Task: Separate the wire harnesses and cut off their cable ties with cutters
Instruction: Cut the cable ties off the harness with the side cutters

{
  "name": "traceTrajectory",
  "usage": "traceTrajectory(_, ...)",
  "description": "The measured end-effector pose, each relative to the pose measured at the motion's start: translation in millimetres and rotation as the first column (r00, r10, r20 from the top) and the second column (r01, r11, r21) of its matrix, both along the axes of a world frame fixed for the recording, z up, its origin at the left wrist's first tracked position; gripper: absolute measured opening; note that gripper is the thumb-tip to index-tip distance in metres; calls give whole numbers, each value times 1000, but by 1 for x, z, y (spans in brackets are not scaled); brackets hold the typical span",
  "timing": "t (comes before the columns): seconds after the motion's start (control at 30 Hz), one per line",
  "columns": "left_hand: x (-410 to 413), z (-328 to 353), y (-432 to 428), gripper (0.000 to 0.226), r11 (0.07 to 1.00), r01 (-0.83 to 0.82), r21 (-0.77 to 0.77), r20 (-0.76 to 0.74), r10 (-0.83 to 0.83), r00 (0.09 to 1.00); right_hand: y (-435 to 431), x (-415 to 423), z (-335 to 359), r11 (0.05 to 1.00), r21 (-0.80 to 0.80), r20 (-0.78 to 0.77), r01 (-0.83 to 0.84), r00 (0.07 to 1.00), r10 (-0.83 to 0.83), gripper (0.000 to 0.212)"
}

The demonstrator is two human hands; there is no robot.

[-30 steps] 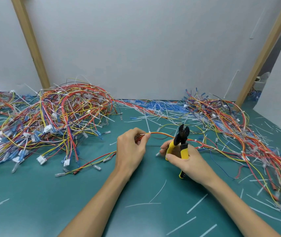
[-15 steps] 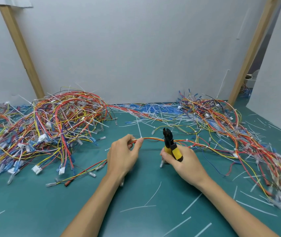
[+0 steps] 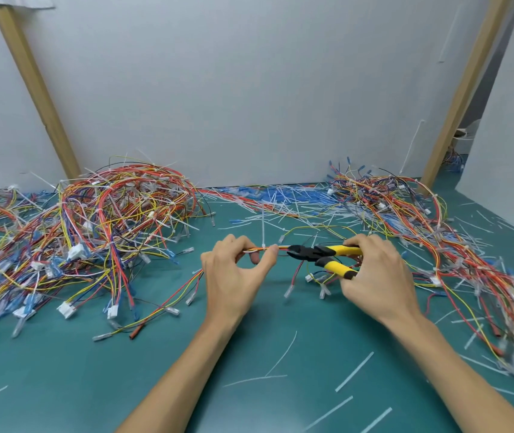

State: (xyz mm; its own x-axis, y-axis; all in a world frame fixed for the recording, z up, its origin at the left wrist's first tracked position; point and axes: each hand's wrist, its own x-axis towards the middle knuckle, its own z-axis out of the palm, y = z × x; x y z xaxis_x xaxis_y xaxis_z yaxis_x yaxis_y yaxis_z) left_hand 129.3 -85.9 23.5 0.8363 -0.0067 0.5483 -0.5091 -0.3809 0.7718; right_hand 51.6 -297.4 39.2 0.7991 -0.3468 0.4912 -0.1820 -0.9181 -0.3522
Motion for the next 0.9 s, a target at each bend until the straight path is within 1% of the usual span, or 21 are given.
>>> traceTrajectory(0.07,-2,1,-1,44,999,-12,37,-10,12,1000,0,1,0,999,31,29,16,999,-17,45)
traceTrajectory(0.17,-3,3,0,44,999,34,30,-31,-34,999,3,1,1,999,35,59,24,998,-26,47)
traceTrajectory(0.4,-8,2,-6,46,992,108,70,-5,-108,994,8,0,-1,998,-53,-22,18,1000,-20,52)
traceTrajectory(0.73,-7,-3,-8,46,986,148,75,-5,-148,989,9,-2,2,999,-40,-37,-23,999,22,54)
traceTrajectory(0.83,-7,-3,-8,43,985,155,81,-11,-155,988,12,-3,3,997,-65,-21,-32,999,30,50)
traceTrajectory(0.9,-7,-3,-8,42,977,177,119,7,-179,984,14,-3,2,995,-95,-31,-34,999,32,49)
